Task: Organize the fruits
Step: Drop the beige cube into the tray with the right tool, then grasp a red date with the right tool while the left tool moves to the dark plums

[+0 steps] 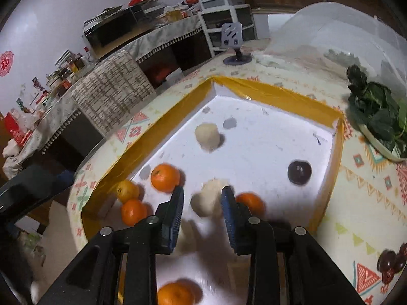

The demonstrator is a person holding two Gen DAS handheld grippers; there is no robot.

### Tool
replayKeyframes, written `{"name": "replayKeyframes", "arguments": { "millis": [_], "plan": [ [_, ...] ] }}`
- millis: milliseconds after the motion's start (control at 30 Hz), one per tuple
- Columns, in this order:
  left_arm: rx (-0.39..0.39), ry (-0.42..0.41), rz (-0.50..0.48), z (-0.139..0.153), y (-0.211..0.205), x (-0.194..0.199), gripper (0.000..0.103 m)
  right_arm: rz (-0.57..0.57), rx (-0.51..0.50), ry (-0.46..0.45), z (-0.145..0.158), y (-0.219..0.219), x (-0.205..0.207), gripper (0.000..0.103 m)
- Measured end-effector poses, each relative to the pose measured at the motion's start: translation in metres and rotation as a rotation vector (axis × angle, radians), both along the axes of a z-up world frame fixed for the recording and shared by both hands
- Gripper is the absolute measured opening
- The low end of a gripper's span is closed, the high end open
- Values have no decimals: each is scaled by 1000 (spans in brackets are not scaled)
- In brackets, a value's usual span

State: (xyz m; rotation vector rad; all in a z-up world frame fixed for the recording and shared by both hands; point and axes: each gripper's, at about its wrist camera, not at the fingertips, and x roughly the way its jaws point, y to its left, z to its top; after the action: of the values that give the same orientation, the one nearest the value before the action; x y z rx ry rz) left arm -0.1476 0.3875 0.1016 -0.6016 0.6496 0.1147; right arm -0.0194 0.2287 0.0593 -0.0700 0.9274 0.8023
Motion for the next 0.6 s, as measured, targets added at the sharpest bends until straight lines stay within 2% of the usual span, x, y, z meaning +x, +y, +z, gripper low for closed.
{"name": "replayKeyframes", "arguments": {
  "millis": [133,200,300,400,467,533,600],
  "plan": [
    [30,-7,5,5,-2,-2,95,-33,52,-16,13,-13,3,37],
    [60,-19,11,10,-6,-5,95,-59,68,-33,23,-23,2,48],
    [133,-57,17,24,-19,-11,95,-119,116,-56,36,-57,0,52],
    [246,-151,49,45,-38,-27,97,-182,145,-79,46,-92,-1,52],
    [329,-237,66,61,-55,-42,103,-235,157,-110,53,-125,-5,52],
    [365,-309,46,70,-69,-51,103,-288,154,-145,59,-159,-11,52],
    [360,-339,2,72,-83,-53,103,-360,142,-170,64,-198,-16,62]
  ]
}}
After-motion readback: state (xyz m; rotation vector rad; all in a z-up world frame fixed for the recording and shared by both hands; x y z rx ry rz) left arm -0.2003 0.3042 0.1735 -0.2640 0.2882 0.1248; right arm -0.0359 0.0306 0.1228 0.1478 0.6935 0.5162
